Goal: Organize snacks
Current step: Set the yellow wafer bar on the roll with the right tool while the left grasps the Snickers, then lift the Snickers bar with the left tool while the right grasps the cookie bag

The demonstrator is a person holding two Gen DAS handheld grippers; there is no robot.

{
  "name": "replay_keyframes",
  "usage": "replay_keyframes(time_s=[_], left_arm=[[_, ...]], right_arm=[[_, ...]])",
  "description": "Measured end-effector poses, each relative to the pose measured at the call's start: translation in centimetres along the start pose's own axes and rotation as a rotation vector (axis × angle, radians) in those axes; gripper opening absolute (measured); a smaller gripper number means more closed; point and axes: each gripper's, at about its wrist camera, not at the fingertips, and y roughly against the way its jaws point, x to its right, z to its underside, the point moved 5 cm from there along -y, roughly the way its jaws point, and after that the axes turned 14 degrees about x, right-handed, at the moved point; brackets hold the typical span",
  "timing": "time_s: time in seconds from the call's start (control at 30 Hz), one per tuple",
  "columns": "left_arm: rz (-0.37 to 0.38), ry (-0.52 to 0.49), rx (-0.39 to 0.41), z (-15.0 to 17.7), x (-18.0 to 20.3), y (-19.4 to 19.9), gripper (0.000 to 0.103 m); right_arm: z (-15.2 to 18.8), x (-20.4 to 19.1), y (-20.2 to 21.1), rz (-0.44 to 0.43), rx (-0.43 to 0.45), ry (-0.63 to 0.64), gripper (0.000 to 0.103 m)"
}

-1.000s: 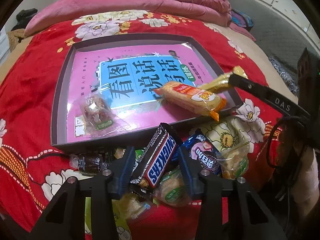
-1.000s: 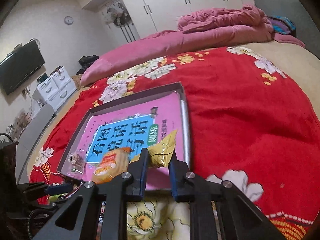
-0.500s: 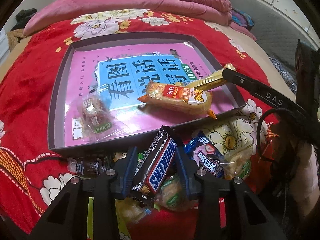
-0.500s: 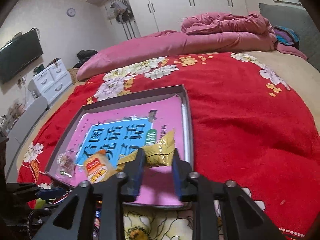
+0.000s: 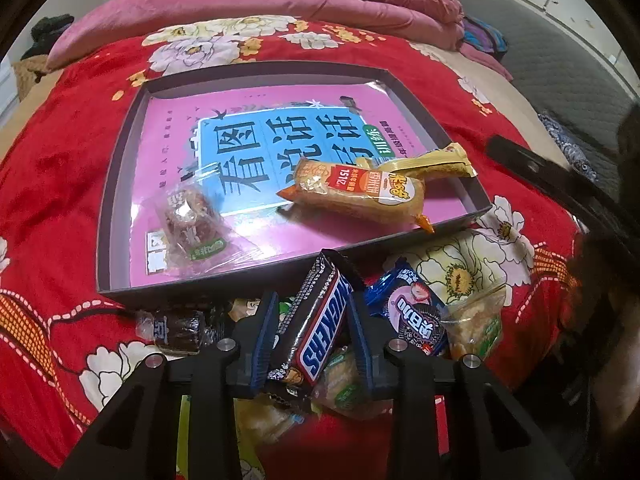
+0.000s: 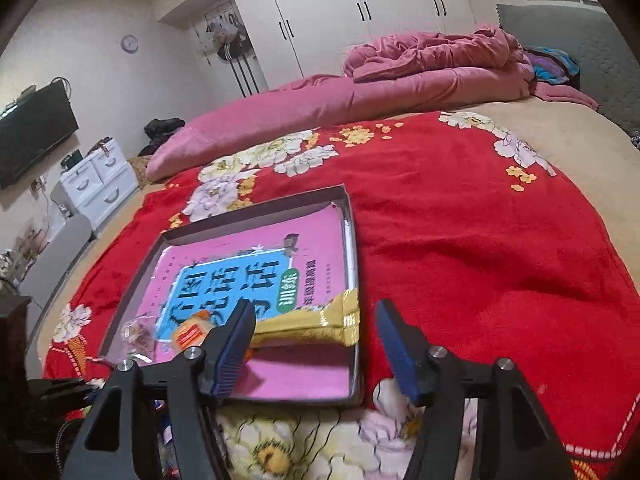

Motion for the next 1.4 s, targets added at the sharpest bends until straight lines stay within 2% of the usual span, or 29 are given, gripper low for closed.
replay_keyframes(time_s=[0.2, 0.4, 0.77, 1.4], left_arm=[[0.004, -0.001, 0.003, 0.2, -0.1, 0.2, 0.032], [0.004, 0.0, 0.004, 0.3, -0.2, 0.4, 0.029], [0.014, 0.0, 0.01, 0.6, -0.4, 1.2, 0.025], [0.008, 0.0, 0.024, 0.7, -0.8, 2.3, 0.024]], right_arm=[[1.3, -1.3, 3.2, -0.005, -0.032, 0.03, 0.067], [4.1, -2.8, 5.0, -0.018, -0.111, 0.059, 0.067], [6.7, -5.7, 5.8, -0.042, -0.163, 0.14, 0.067], [7.6, -6.1, 6.4, -0.031, -0.189, 0.17, 0.067]])
